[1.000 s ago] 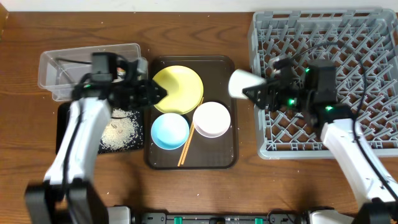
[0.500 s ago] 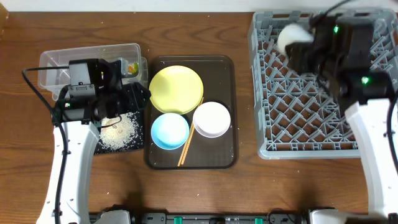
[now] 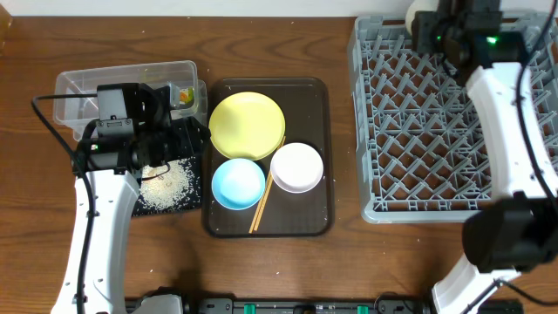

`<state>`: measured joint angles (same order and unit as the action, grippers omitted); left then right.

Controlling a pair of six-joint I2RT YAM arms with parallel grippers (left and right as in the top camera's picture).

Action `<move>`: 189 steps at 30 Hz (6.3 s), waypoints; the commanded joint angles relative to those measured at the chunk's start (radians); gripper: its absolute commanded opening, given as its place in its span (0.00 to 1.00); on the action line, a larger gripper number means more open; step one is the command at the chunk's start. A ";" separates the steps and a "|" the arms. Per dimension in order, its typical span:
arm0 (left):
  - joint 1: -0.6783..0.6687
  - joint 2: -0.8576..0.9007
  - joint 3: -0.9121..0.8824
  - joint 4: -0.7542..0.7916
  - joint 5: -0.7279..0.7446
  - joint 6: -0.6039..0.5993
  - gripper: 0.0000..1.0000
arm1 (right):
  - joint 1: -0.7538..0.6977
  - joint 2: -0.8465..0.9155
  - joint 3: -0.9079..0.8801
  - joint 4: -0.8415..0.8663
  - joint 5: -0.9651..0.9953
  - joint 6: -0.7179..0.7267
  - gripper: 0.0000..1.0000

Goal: Sort waste into correct bins and load items into the dishwasher rack
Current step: 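Place the white cup upright in the rack's back corner with right gripper, then grasp the pink bowl on the dark tray with the right gripper, then carry the pink bowl to the rack and set it in the back row, then move the right gripper back to grasp the light-blue bowl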

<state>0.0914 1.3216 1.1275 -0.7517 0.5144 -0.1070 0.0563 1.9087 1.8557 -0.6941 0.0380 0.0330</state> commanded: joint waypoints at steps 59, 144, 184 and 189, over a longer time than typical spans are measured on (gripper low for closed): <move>0.004 -0.005 -0.019 -0.187 -0.298 -0.003 0.58 | 0.291 0.011 -0.055 -0.420 -0.381 -0.049 0.88; 0.004 -0.003 -0.019 -0.187 -0.288 -0.003 0.59 | 0.007 0.171 -0.315 0.783 0.906 -0.462 0.01; 0.004 -0.003 -0.019 -0.192 -0.288 -0.002 0.59 | 0.148 0.200 -0.315 0.477 0.978 -0.290 0.11; 0.004 -0.003 -0.019 -0.192 -0.288 -0.002 0.59 | 0.154 0.119 -0.315 0.293 0.850 -0.142 0.24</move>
<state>0.0917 1.3216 1.1187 -0.9390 0.2295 -0.1070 0.2024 2.1117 1.5387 -0.3599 0.9607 -0.2356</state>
